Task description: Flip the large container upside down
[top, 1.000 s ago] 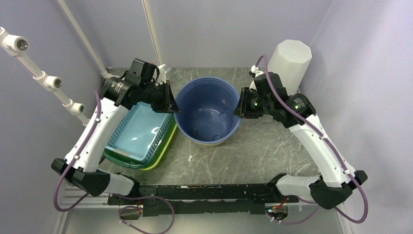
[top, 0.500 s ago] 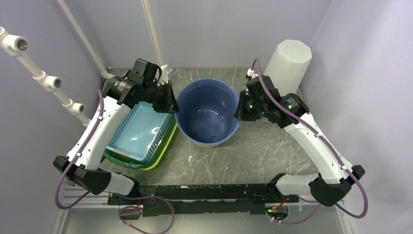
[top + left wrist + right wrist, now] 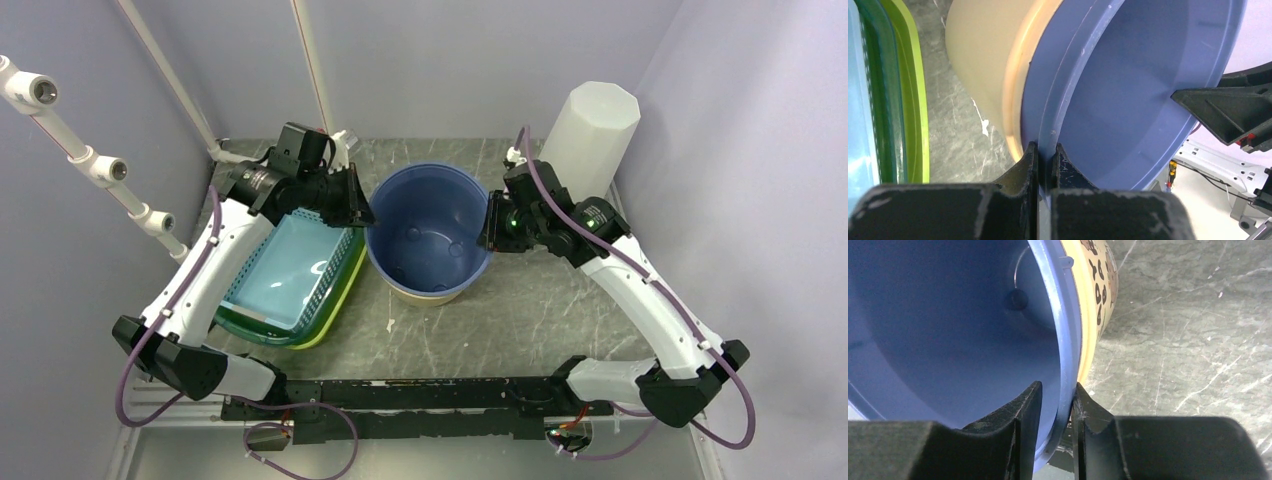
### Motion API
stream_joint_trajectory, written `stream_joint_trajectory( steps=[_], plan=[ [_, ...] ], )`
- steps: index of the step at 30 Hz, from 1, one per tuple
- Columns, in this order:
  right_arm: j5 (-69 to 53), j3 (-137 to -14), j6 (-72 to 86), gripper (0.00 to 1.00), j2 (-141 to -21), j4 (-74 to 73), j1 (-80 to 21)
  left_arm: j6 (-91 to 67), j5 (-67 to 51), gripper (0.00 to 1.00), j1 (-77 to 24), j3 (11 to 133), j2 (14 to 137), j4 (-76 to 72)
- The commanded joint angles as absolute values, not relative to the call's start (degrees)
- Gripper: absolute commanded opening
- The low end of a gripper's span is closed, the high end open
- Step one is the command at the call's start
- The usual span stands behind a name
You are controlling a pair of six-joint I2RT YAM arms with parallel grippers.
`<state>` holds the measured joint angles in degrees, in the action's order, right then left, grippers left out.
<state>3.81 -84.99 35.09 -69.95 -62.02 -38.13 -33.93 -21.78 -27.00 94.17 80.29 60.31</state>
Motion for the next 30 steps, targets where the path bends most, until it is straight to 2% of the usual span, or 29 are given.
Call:
stream_joint_trajectory(
  steps=[1, 2, 5, 9, 12, 16, 19, 25, 30],
  plan=[
    [-8.1, -85.0, 37.9, 0.31, -72.2, -49.0, -40.9, -41.3, -38.2, 0.08, -31.5, 93.7, 79.7, 43.7],
    [-6.8, -85.2, 37.7, 0.28, -72.5, -49.8, -40.9, -41.2, -37.9, 0.11, -31.5, 93.7, 79.7, 44.0],
    [-3.0, -86.1, 37.2, 0.02, -72.8, -52.1, -40.8, -40.1, -34.9, 0.21, -31.5, 94.7, 79.7, 46.8],
    [-0.3, -86.8, 37.8, 0.0, -71.0, -53.0, -39.7, -37.8, -28.8, 0.38, -31.4, 96.1, 79.3, 51.5],
    [-4.7, -85.7, 37.4, 0.0, -68.7, -51.8, -35.2, -36.5, -25.4, 0.47, -31.5, 96.0, 77.8, 52.7],
    [-13.6, -83.3, 35.3, 0.0, -66.2, -51.2, -26.6, -37.6, -20.9, 0.79, -31.5, 92.0, 72.0, 47.7],
    [-17.7, -83.1, 33.2, 0.0, -65.5, -52.1, -22.8, -39.2, -17.2, 0.92, -31.4, 88.3, 66.3, 42.7],
    [-25.1, -81.8, 33.4, 0.0, -63.9, -50.9, -16.8, -43.4, -7.4, 0.92, -31.4, 82.0, 60.2, 44.4],
    [-27.9, -81.2, 34.5, 0.0, -63.3, -49.9, -16.0, -47.4, -9.7, 0.9, -31.4, 73.2, 56.6, 39.8]
  ],
)
